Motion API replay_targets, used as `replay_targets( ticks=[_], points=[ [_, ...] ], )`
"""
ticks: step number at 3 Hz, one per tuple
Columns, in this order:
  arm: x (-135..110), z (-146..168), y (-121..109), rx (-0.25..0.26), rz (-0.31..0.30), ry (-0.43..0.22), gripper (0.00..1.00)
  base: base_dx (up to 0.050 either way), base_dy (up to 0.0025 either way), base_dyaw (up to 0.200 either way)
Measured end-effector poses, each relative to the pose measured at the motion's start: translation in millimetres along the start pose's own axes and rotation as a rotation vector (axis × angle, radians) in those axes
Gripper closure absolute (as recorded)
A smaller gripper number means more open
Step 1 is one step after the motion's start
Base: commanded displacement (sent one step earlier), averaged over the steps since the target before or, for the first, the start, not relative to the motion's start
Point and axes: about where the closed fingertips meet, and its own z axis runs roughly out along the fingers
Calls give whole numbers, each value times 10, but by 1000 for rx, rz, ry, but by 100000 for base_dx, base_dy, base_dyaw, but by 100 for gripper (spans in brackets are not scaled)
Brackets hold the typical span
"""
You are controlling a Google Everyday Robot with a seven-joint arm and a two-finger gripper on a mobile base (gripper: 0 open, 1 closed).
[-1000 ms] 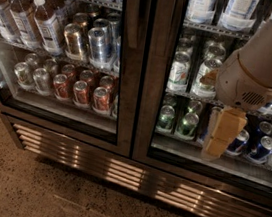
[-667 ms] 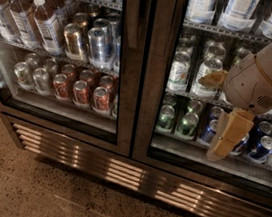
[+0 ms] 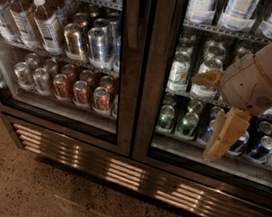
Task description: Open right fridge door
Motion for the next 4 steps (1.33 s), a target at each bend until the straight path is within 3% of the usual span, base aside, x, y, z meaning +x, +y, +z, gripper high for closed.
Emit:
replay_targets(
  ticks=[1, 2, 3, 4],
  points=[
    [91, 45, 285, 33, -28, -62, 0, 0, 0, 0],
    [91, 45, 285, 33, -28, -62, 0, 0, 0, 0],
    [99, 15, 272, 73, 6, -134, 0, 0, 0, 0],
    [87, -43, 299, 175, 62, -230, 0, 0, 0, 0]
  ],
)
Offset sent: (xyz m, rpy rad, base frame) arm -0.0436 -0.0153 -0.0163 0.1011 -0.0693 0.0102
